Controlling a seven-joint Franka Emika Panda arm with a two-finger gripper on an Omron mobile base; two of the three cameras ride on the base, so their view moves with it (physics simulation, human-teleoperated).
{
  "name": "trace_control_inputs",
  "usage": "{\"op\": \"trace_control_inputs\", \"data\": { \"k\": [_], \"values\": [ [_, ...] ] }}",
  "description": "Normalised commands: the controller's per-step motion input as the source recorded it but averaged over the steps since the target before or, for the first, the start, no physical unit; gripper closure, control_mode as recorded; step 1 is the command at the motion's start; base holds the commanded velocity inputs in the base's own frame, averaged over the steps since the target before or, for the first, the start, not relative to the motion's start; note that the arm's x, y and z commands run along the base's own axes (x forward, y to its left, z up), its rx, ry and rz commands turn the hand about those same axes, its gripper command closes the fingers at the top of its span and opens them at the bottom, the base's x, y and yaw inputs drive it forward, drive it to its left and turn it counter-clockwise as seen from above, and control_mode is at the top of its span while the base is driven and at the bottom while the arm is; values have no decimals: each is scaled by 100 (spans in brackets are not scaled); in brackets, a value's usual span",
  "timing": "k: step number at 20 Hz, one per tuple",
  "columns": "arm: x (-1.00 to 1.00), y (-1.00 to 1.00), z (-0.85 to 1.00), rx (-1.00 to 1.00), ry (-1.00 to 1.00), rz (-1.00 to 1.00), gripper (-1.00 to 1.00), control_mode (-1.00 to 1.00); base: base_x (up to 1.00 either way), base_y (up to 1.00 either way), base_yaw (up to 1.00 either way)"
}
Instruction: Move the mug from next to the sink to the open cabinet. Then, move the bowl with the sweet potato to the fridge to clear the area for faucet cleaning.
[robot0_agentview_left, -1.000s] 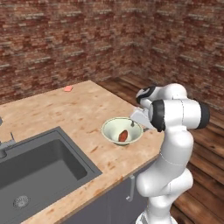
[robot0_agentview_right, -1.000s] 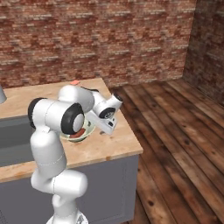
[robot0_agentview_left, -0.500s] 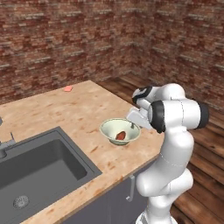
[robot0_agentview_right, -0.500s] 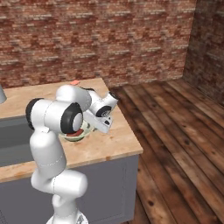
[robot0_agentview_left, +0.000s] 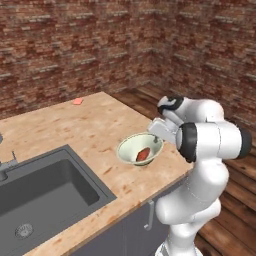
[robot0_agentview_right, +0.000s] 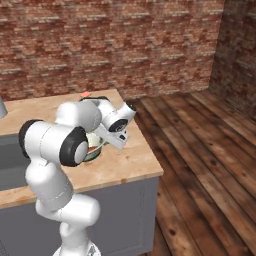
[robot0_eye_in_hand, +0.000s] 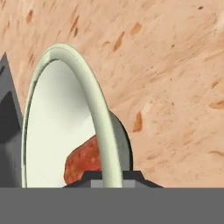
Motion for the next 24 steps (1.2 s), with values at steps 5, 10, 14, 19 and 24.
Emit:
{"op": "trace_control_inputs", "data": {
  "k": [5,10,14,19,24],
  "values": [
    [-57,-3,99,12,-19,-19,100,-100,0,0,0],
    [-58,-10,96,19,-22,-30,100,-100,0,0,0],
    [-48,-18,66,19,-9,-38,100,-100,0,0,0],
    [-35,-23,55,20,-2,-44,100,-100,0,0,0],
    [0,0,0,0,0,0,100,100,-23,-49,-79]
  ]
}}
